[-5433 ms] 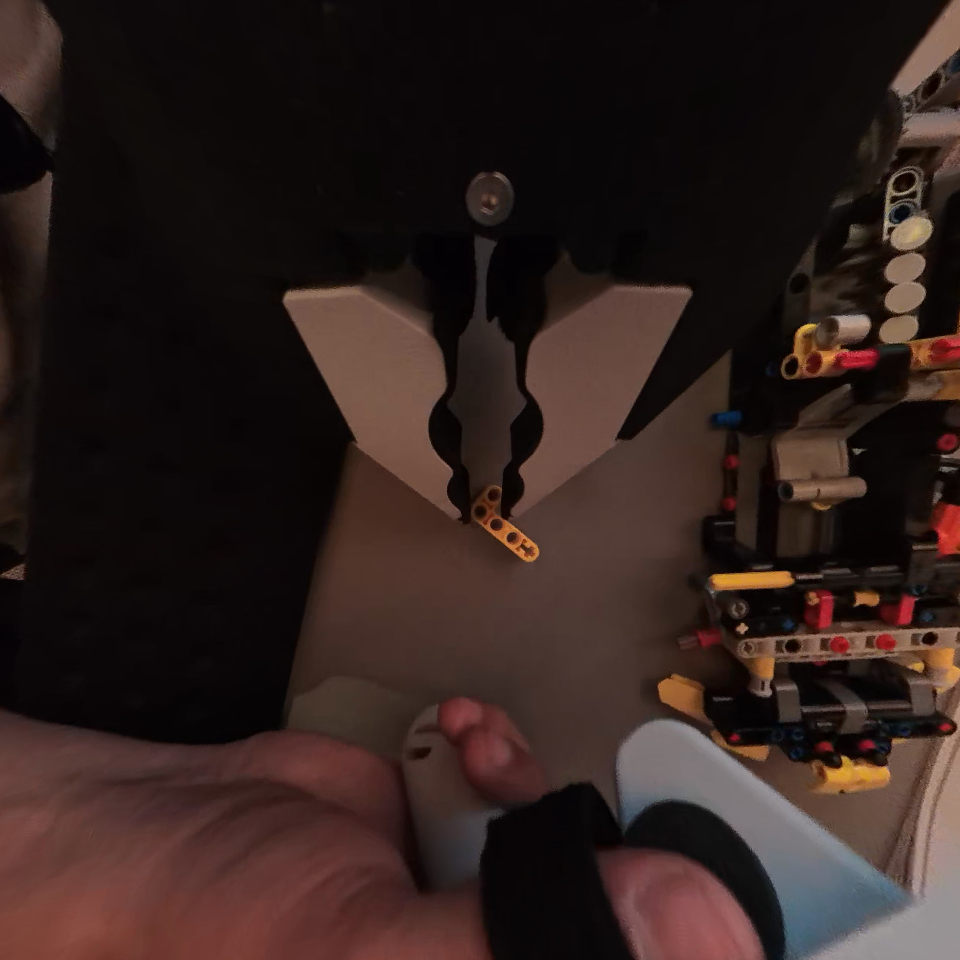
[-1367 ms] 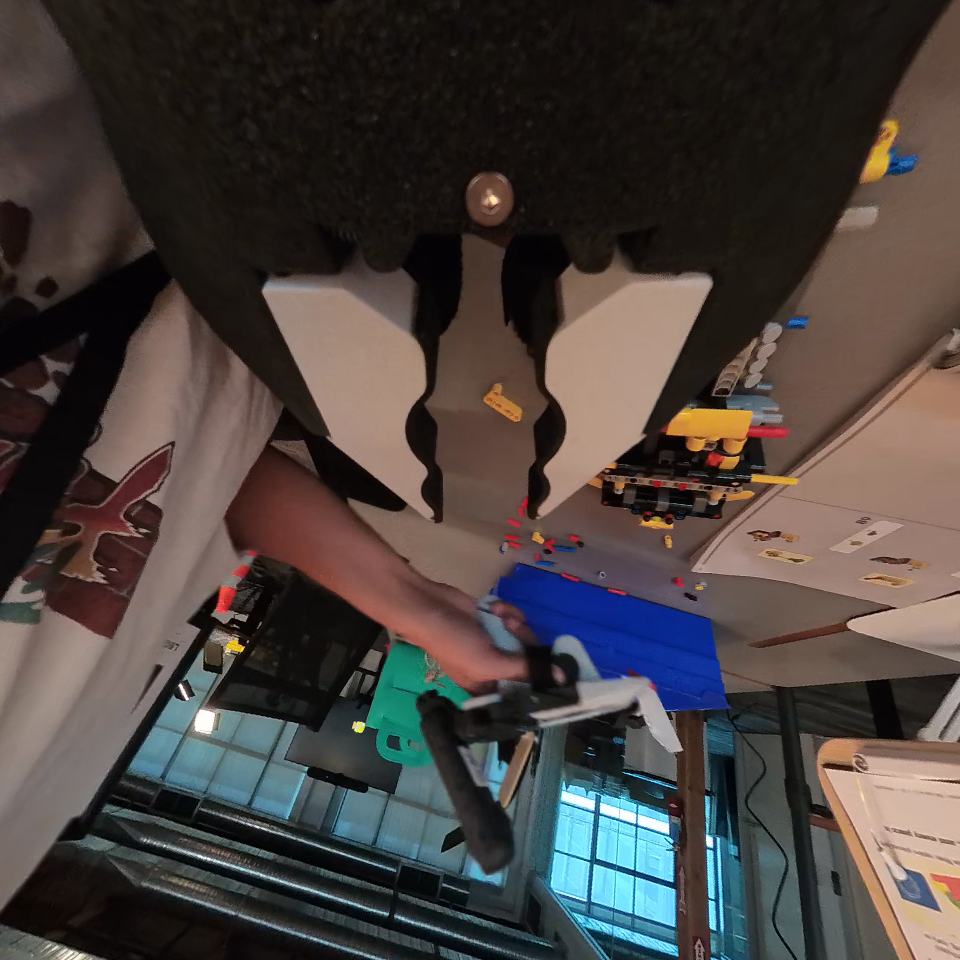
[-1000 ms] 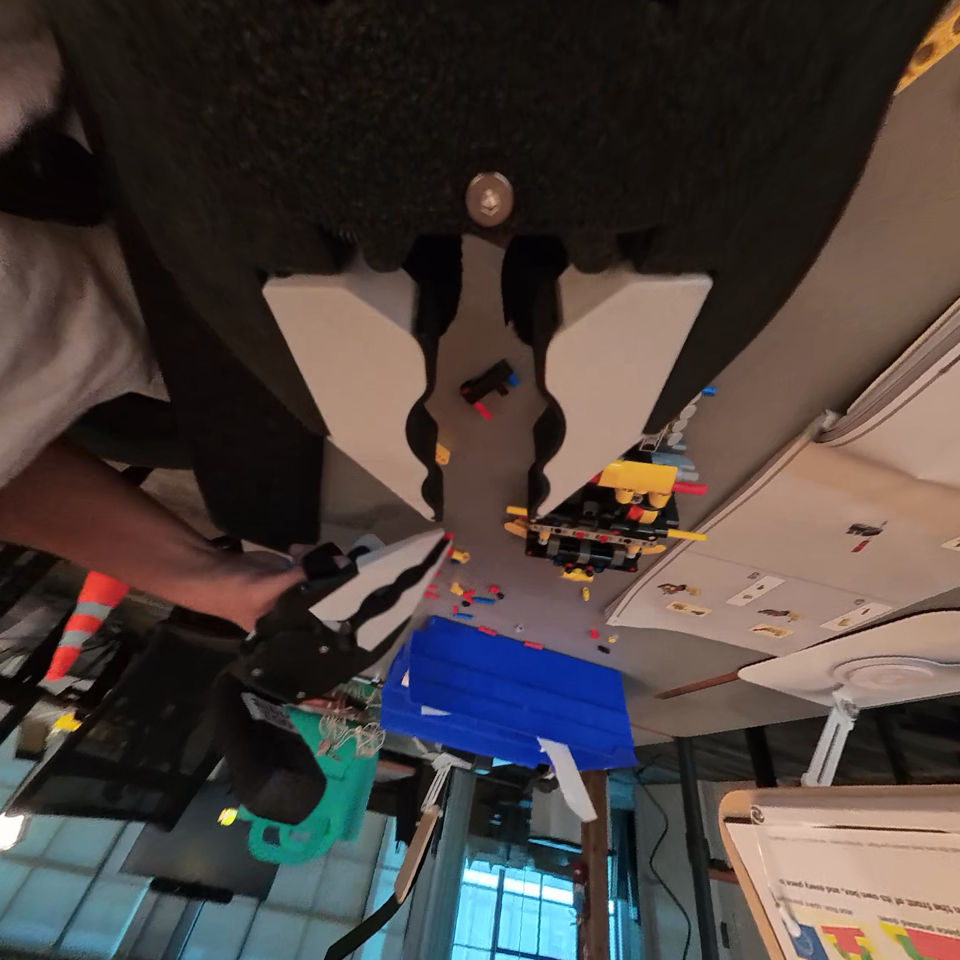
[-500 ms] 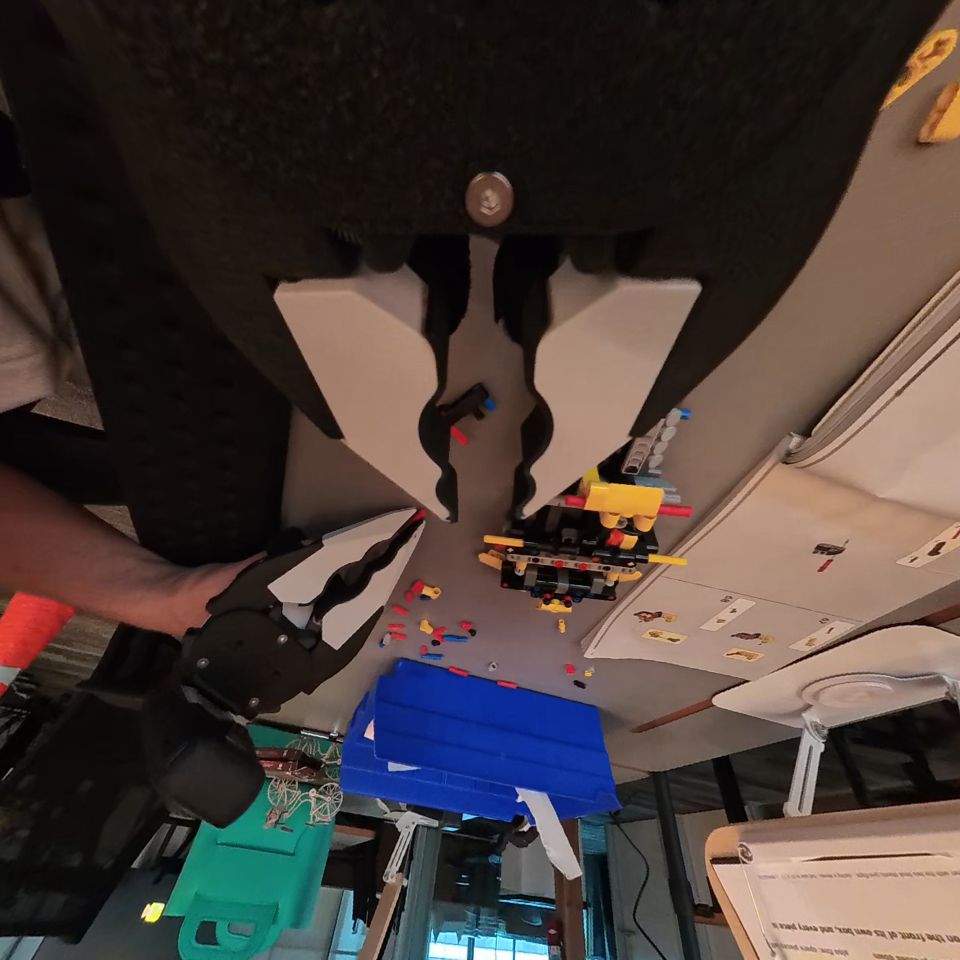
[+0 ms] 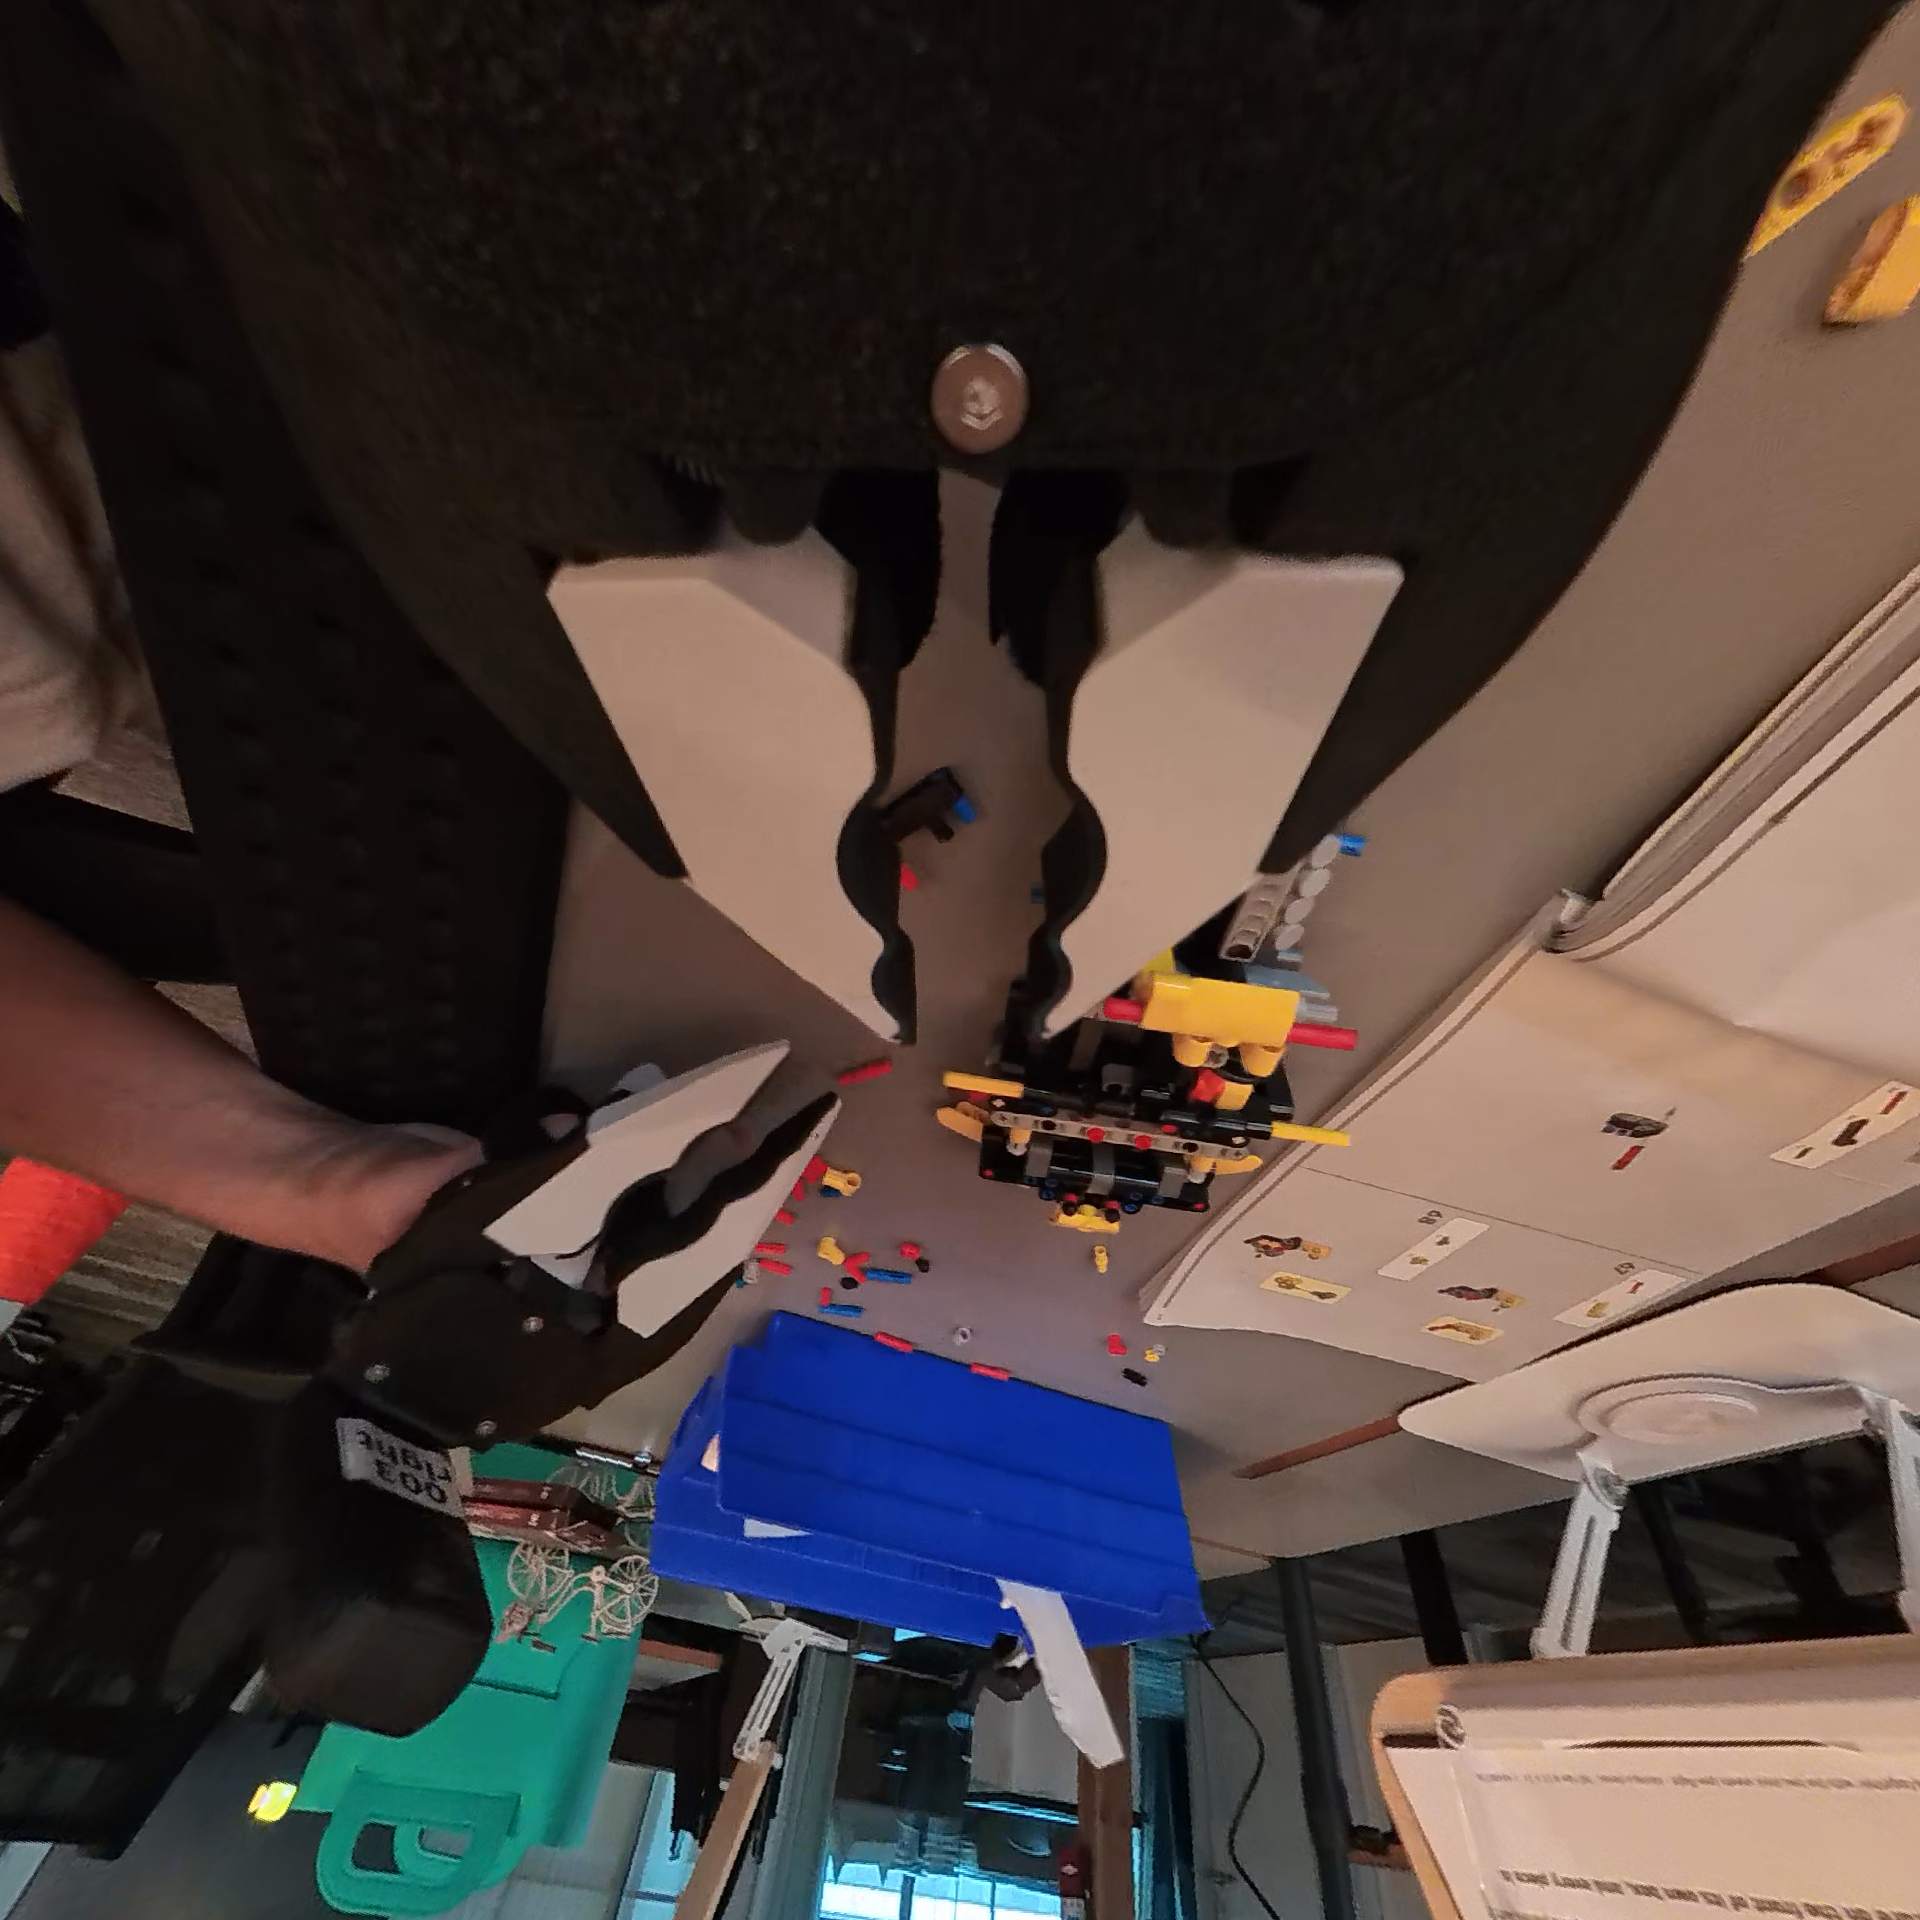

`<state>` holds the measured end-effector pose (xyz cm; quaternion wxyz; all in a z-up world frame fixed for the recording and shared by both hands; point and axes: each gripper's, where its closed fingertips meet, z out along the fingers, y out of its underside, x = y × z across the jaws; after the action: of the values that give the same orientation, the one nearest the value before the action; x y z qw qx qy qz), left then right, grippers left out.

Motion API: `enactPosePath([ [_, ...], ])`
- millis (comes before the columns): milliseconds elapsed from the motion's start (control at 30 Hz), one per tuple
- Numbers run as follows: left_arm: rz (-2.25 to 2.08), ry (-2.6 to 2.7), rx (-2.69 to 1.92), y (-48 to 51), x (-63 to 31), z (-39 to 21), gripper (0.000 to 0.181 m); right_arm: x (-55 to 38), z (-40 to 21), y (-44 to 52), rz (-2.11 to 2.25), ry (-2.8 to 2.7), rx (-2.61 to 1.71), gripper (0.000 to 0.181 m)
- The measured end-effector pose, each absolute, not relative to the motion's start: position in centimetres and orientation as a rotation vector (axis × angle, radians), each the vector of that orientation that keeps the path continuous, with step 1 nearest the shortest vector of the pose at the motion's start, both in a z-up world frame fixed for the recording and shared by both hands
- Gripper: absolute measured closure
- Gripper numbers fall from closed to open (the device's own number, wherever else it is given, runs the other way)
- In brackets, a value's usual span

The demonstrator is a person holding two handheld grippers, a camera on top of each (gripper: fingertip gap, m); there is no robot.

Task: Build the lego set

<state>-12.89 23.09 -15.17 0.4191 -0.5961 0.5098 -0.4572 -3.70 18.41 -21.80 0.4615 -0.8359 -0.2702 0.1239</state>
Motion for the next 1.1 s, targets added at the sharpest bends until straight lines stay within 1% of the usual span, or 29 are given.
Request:
enactPosePath([
  [167,-1.125,1.222,-1.507,24.2,-13.2,-14.9,0.161,-8.4,-21.4,18.8,0.429,-0.754,-2.031,0.148],
  [233,-1.12,1.222,-1.513,24.2,-13.2,-15.0,0.16,-9.4,-21.7,18.8,0.413,-0.807,-2.041,0.147],
  [433,-1.103,1.249,-1.493,23.8,-13.1,-15.0,0.161,-6.5,-22.2,17.0,0.256,-0.868,-2.098,0.146],
  [533,-1.106,1.267,-1.481,23.4,-12.9,-15.1,0.161,-6.4,-22.3,16.6,0.289,-0.898,-2.088,0.145],
  [600,-1.095,1.285,-1.48,23.2,-12.9,-15.3,0.161,-6.9,-22.9,16.6,0.336,-0.913,-2.11,0.141],
  [667,-1.081,1.298,-1.472,23.1,-12.8,-15.4,0.161,-7.2,-23.6,16.7,0.353,-0.926,-2.136,0.14],
  [833,-1.07,1.309,-1.463,23.0,-12.7,-15.5,0.161,-7.4,-24.2,17.3,0.355,-0.905,-2.157,0.142],
  [900,-1.07,1.313,-1.46,22.9,-12.7,-15.5,0.161,-7.2,-24.2,17.3,0.376,-0.886,-2.169,0.15],
  [1033,-1.067,1.335,-1.442,22.5,-12.6,-15.5,0.161,-7.1,-24.2,17.5,0.375,-0.866,-2.175,0.15],
  [1100,-1.075,1.356,-1.416,22.0,-12.6,-15.4,0.161,-7.2,-23.6,17.5,0.447,-0.832,-2.15,0.15],
])
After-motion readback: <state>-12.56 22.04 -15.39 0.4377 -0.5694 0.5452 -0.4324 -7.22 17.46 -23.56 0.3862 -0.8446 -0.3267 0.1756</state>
